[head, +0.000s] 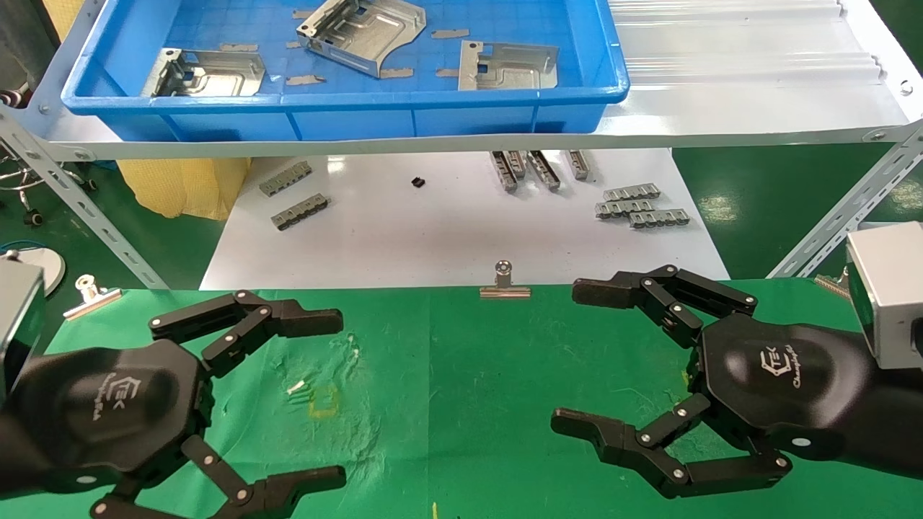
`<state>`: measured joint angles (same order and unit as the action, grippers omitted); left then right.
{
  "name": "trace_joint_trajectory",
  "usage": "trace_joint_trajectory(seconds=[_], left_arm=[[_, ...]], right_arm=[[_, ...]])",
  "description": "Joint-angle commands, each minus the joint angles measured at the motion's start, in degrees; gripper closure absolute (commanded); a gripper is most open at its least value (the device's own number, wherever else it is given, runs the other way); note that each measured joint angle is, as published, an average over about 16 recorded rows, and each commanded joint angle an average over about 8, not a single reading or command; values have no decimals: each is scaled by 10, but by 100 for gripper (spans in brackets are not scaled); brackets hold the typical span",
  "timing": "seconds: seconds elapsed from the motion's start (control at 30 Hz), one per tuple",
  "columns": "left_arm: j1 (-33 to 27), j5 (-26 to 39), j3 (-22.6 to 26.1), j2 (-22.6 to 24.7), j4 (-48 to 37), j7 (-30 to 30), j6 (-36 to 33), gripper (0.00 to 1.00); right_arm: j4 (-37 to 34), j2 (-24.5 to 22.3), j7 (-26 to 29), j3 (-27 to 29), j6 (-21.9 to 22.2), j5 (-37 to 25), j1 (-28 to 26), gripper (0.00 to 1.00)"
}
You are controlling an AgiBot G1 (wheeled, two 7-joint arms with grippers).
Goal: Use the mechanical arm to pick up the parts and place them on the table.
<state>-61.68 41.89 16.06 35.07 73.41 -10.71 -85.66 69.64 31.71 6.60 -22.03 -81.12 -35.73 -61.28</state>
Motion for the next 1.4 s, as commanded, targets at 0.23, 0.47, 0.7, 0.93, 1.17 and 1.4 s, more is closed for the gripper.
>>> trace_joint_trajectory(seconds=[0.23, 0.47, 0.7, 0.93, 1.17, 1.4], left_arm=[[0, 0, 0, 0, 0, 0, 0, 0], [0, 0, 0, 0, 0, 0, 0, 0], [0, 0, 0, 0, 0, 0, 0, 0], [0, 0, 0, 0, 0, 0, 0, 0], [0, 0, 0, 0, 0, 0, 0, 0], [0, 0, 0, 0, 0, 0, 0, 0]], right_arm=[[0, 0, 0, 0, 0, 0, 0, 100], [0, 0, 0, 0, 0, 0, 0, 100], [0, 0, 0, 0, 0, 0, 0, 100], [0, 0, 0, 0, 0, 0, 0, 100], [0, 0, 0, 0, 0, 0, 0, 100], [0, 0, 0, 0, 0, 0, 0, 100]])
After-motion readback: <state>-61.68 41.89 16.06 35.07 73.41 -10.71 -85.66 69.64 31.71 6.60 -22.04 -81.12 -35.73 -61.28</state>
